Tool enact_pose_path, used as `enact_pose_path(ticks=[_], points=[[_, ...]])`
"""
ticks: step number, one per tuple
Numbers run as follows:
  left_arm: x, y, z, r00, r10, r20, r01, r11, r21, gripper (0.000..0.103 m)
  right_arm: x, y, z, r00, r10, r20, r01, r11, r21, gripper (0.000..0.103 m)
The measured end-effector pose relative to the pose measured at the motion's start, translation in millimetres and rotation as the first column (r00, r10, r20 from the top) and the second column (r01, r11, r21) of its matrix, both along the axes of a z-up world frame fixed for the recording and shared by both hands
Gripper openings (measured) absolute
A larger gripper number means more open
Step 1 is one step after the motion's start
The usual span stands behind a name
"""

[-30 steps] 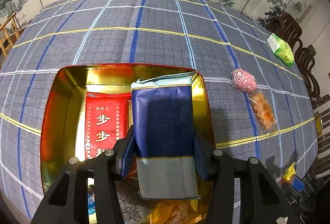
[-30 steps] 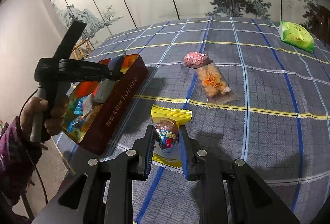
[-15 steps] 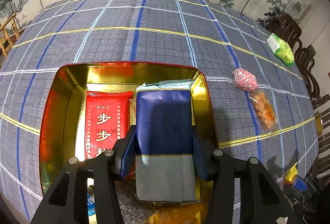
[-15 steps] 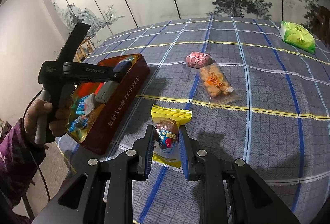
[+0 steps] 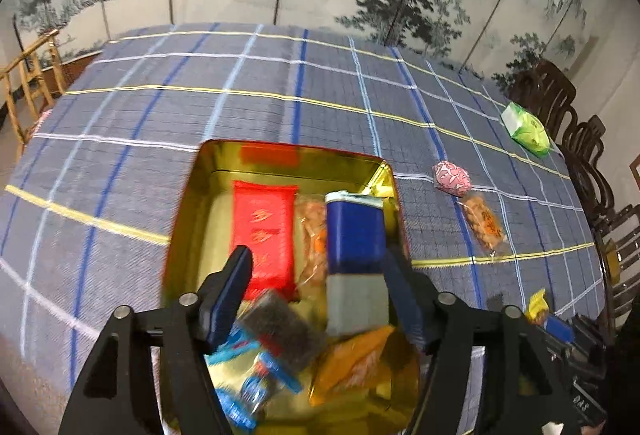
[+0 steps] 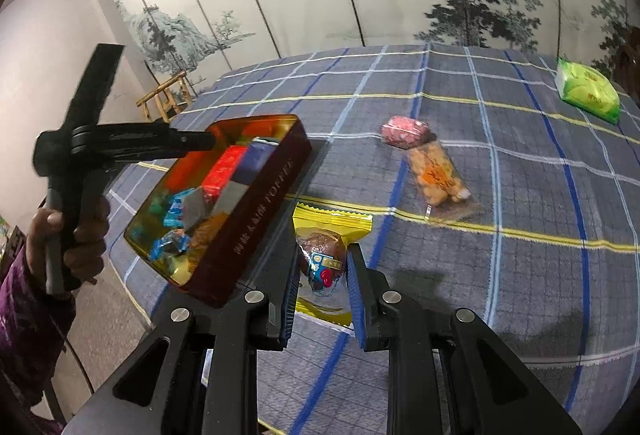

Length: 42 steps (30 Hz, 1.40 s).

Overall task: Organize snacks
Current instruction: 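Lower the blue-and-white box into the gold tin and open the left gripper, then lower the yellow candy packet into the gold tin and open the right gripper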

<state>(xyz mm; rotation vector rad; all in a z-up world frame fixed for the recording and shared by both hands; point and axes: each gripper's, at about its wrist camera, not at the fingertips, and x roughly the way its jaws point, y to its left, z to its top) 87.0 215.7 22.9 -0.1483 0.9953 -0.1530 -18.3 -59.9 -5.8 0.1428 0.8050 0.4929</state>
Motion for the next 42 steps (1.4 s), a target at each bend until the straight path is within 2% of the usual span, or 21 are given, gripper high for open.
enact_pose_path(ticks=[6,11,18,28,32,42], points=[[-32,8,7,0.999,0.031,0.033,-0.033,0.998,0.053,0.068,6,21,16,0.998,0.059,0.018,-0.059,0.998,0.014,0.024],[-49,14,8,0.997,0.055,0.055,-0.06,0.993,0.097,0.078,18,48,28,0.993,0.114,0.03,-0.115,0.993,0.03,0.024],[-65,29,11,0.994,0.079,0.071,-0.089,0.986,0.141,0.079,47,97,37,0.981,0.192,0.012,-0.192,0.98,0.052,0.024],[-78,57,14,0.991,0.11,0.081,-0.121,0.982,0.146,0.08,102,171,20,0.954,0.27,-0.126,-0.253,0.958,0.135,0.024],[-81,65,16,0.989,0.112,0.098,-0.126,0.981,0.148,0.085,119,198,7,0.949,0.265,-0.169,-0.25,0.962,0.106,0.024],[-83,71,17,0.988,0.093,0.12,-0.113,0.979,0.172,0.087,149,236,-18,0.944,0.217,-0.247,-0.209,0.976,0.06,0.024]])
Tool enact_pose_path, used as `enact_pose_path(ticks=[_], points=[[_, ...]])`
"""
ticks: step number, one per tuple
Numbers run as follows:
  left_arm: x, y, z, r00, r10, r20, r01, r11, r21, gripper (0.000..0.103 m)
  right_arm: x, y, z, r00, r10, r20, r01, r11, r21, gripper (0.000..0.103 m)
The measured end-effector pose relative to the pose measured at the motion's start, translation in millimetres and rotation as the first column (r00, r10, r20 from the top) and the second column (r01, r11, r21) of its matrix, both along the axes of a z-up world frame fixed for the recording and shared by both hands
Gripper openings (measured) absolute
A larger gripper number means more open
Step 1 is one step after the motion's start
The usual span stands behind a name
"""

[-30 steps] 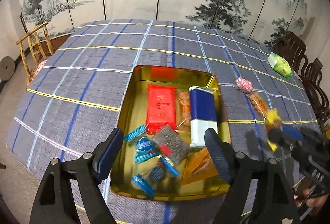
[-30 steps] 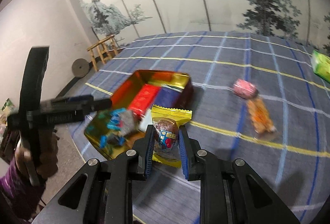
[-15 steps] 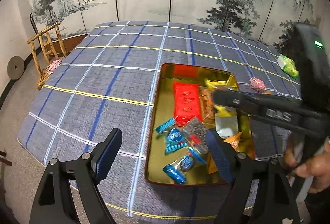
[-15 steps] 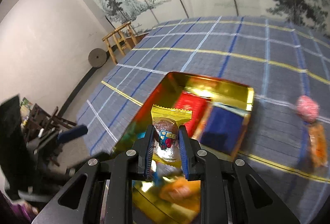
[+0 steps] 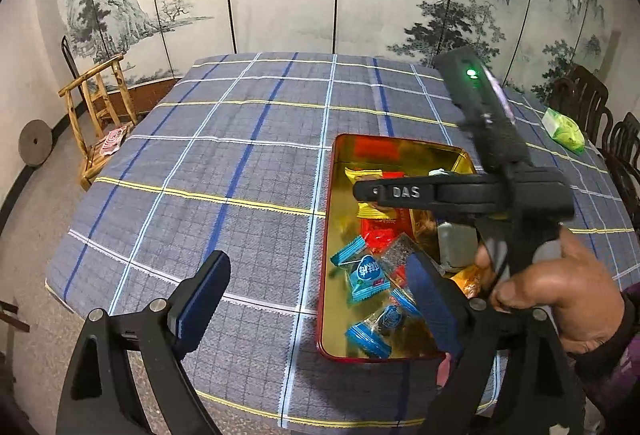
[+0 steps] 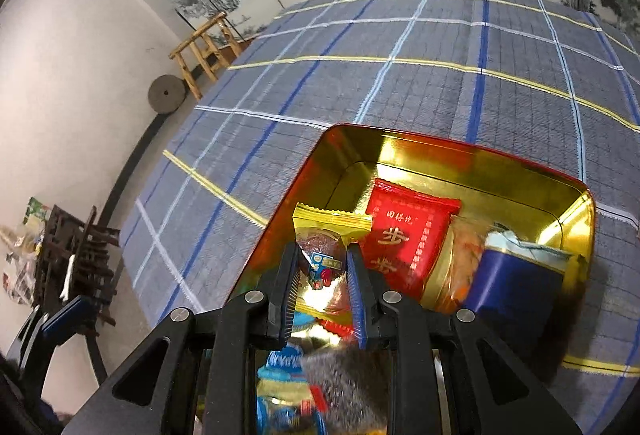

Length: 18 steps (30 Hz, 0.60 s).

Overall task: Organize snacks
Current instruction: 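Lower the yellow candy packet into the gold tin and open the right gripper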

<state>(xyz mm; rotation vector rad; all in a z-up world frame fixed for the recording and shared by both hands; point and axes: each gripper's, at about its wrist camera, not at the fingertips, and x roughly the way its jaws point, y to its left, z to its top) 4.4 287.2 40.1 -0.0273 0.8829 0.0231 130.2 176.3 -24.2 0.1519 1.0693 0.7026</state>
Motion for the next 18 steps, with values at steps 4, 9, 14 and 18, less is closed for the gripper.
enact_pose_path(ticks=[4,9,14,18], points=[[0,1,-3,1.0,0.002,0.004,-0.002,1.0,0.025,0.087,6,6,-5,1.0,-0.017,-0.012,0.017,1.0,-0.008,0.024],[0,2,-6,1.0,0.001,0.002,-0.001,0.999,0.035,0.087,11,9,-9,0.999,-0.035,-0.033,0.035,0.999,-0.008,0.024],[-1,1,-8,1.0,0.002,0.001,-0.002,0.999,0.048,0.089,11,12,-11,0.999,-0.036,-0.039,0.036,0.999,-0.002,0.026],[-2,1,-8,1.0,0.005,-0.002,-0.005,0.999,0.046,0.09,11,13,-13,0.998,-0.038,-0.044,0.038,0.999,-0.003,0.026]])
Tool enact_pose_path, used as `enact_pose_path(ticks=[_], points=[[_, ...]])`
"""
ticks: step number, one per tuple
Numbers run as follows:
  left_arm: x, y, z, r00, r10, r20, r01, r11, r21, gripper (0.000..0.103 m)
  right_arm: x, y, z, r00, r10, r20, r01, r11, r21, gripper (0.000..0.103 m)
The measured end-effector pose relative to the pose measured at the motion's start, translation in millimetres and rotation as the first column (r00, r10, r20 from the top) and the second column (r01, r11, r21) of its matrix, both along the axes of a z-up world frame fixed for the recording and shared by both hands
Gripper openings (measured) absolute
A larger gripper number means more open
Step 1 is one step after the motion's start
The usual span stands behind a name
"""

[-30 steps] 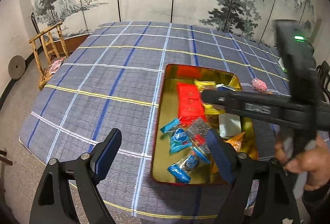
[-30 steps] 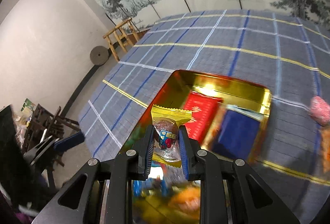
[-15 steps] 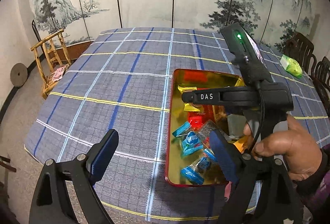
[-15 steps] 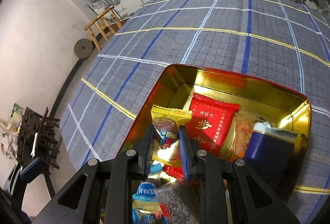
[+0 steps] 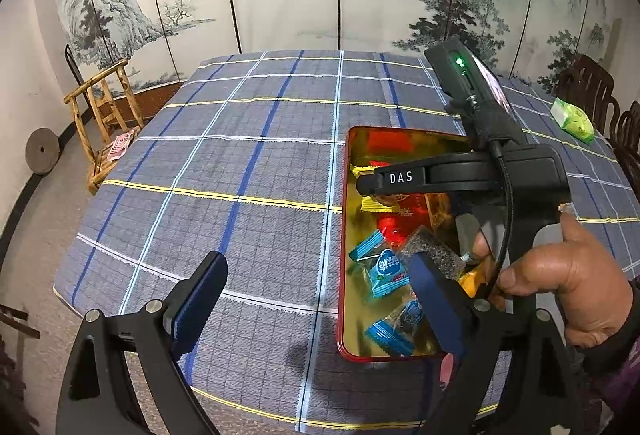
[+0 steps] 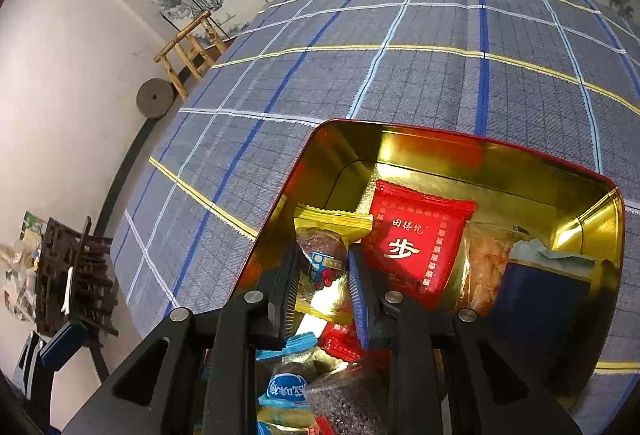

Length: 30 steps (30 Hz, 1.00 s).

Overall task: Organize snacks
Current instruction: 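Lower the yellow candy packet into the gold tin and open the right gripper, then move the right gripper toward the pink packet and orange bag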

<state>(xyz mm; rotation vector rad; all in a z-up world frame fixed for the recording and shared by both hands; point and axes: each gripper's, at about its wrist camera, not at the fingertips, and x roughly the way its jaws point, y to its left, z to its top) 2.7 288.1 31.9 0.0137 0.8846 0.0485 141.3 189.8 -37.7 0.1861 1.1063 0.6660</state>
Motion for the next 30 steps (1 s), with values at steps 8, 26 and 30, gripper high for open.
enact_pose_path(ticks=[8,26,30], points=[[1,-1,-3,1.0,-0.002,-0.014,0.002,1.0,0.009,0.091,-2,-5,-1,1.0,-0.016,-0.008,0.017,0.999,0.037,0.031],[-2,-10,-2,1.0,-0.009,-0.019,0.01,0.999,0.032,0.091,-45,-48,35,0.995,-0.039,0.093,0.023,0.985,0.173,0.038],[-2,-18,-1,1.0,-0.021,-0.02,0.022,0.999,0.042,0.091,-65,-82,48,0.982,-0.077,0.172,0.045,0.982,0.186,0.038]])
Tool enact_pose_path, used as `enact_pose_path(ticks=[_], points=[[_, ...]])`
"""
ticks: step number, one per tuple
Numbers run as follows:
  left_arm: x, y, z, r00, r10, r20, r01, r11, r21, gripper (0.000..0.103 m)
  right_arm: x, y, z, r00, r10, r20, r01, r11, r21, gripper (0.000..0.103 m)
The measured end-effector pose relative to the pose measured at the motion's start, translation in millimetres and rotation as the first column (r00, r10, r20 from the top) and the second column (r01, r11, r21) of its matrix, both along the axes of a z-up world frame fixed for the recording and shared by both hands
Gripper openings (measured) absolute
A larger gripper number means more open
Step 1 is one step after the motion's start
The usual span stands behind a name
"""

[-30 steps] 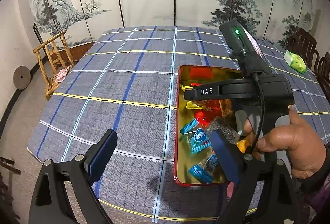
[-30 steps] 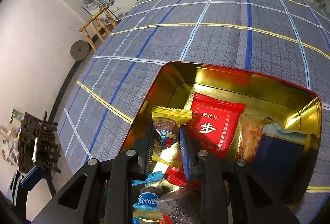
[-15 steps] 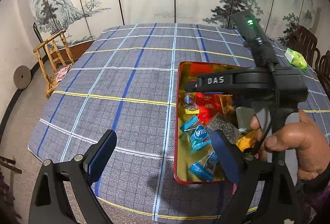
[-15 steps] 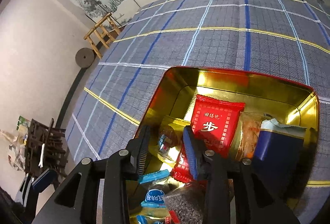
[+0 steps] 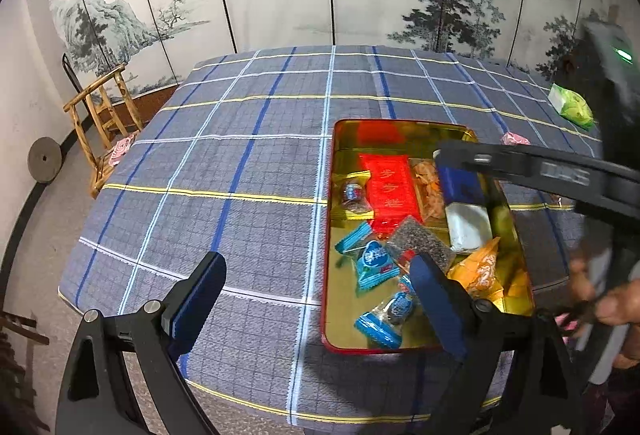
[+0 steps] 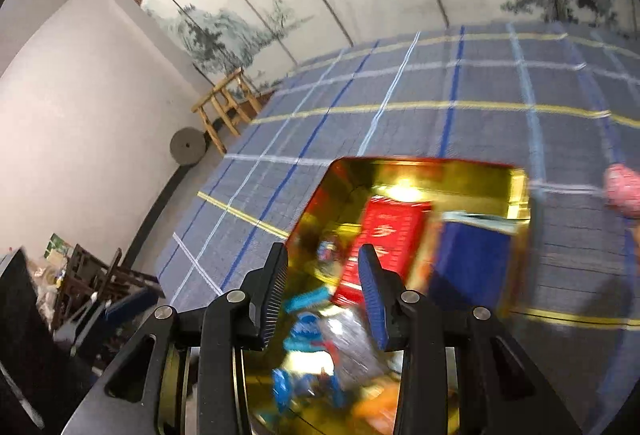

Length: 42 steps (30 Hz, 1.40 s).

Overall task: Organize snacks
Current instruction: 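Move the right gripper toward the pink packet and orange bag, then reach the left gripper down over the pink patterned cake packet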

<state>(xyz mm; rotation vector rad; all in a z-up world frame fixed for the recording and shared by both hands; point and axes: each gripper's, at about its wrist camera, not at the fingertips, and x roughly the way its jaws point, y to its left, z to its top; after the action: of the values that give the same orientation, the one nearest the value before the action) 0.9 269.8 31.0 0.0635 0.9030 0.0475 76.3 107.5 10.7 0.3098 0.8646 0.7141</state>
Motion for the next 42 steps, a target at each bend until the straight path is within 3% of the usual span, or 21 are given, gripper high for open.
enact_pose_path(ticks=[8,20,33,36,42], points=[[3,-28,2,0.999,-0.04,-0.003,0.04,0.999,0.035,0.091,-29,-100,1,0.981,-0.171,0.097,0.177,0.983,-0.056,0.04],[5,-73,5,0.994,-0.107,-0.006,0.107,0.988,0.108,0.096,-30,-233,-47,0.906,-0.418,0.072,0.423,0.88,-0.214,0.048],[11,-129,2,0.98,-0.199,-0.03,0.201,0.959,0.202,0.097,-24,-299,-79,0.844,-0.535,0.038,0.521,0.801,-0.295,0.056],[15,-139,1,0.976,-0.213,-0.035,0.216,0.952,0.215,0.098,-23,-307,-81,0.835,-0.549,0.043,0.534,0.79,-0.302,0.062],[23,-159,-1,0.968,-0.244,-0.052,0.25,0.941,0.228,0.098,-24,-319,-83,0.828,-0.557,0.068,0.548,0.778,-0.306,0.064]])
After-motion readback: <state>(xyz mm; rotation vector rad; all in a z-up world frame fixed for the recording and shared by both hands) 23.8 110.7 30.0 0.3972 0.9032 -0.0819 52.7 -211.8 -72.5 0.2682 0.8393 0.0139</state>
